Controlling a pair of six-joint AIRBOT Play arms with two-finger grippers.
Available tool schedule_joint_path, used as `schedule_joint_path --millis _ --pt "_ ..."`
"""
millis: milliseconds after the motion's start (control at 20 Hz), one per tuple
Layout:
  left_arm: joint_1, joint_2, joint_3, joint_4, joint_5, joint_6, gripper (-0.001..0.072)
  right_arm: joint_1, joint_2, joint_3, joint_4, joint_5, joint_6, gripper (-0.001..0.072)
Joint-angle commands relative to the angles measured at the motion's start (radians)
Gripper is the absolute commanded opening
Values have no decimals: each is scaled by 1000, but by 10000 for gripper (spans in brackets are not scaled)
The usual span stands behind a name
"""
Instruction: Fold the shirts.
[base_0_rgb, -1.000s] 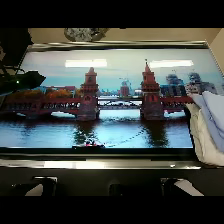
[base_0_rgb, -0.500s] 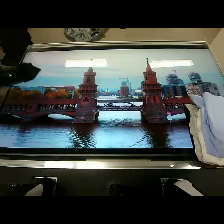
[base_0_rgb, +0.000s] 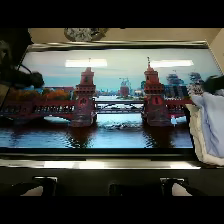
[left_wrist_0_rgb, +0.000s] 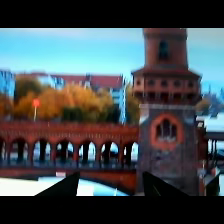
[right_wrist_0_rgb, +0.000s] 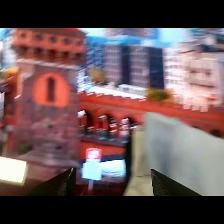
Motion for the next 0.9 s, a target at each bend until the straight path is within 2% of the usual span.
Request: schedule_joint_path --millis 0,100,200,850 --pt "-27 39 -232 -36 -93 -45 504 278 -35 -177 -40 76 51 575" --pt "-47 134 -382 -36 16 -47 504 323 -36 -247 -40 47 55 581" --pt "-50 166 -426 -36 40 -47 504 329 -35 -253 -39 37 61 666" --pt "-50 164 -426 -35 42 -47 505 327 -35 -253 -51 33 58 670"
